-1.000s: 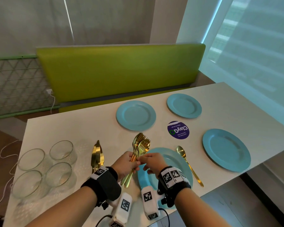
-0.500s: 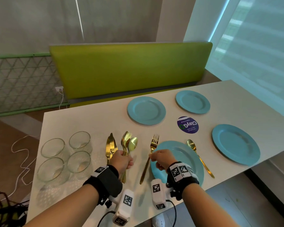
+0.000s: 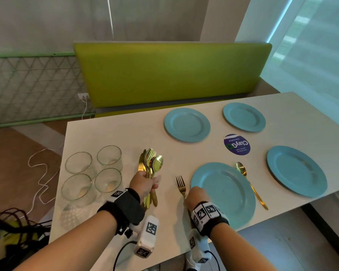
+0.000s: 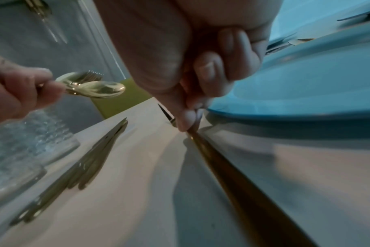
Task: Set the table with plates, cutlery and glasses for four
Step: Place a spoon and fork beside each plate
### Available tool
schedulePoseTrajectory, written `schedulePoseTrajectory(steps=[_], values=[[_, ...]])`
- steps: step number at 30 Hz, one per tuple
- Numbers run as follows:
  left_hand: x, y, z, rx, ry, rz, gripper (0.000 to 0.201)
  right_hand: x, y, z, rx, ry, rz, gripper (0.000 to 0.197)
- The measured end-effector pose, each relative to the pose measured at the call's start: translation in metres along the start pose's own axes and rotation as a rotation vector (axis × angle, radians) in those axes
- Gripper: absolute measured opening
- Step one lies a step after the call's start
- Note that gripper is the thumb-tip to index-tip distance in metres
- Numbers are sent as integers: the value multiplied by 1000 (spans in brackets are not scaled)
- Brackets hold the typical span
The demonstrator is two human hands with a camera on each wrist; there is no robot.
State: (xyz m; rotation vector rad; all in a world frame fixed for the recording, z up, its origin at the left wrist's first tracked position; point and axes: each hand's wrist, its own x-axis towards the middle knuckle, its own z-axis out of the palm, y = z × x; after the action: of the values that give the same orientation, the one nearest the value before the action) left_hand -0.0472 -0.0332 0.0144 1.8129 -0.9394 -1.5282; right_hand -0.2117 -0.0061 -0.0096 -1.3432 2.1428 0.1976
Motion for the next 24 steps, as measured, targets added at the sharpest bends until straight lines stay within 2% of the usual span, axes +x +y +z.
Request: schedulePoseTrajectory(steps=[9,18,24], values=[[-3,-6,2,-33,-4,-7,29,-7,-1,3,-115,95,-58,27],[-5,-4,3,-61,-37,-4,19,-8,0,2,-65,102,-39,25],[-7,4,4,-162,-103,-10,12,-12,-4,-6,-26,100,-66,26]])
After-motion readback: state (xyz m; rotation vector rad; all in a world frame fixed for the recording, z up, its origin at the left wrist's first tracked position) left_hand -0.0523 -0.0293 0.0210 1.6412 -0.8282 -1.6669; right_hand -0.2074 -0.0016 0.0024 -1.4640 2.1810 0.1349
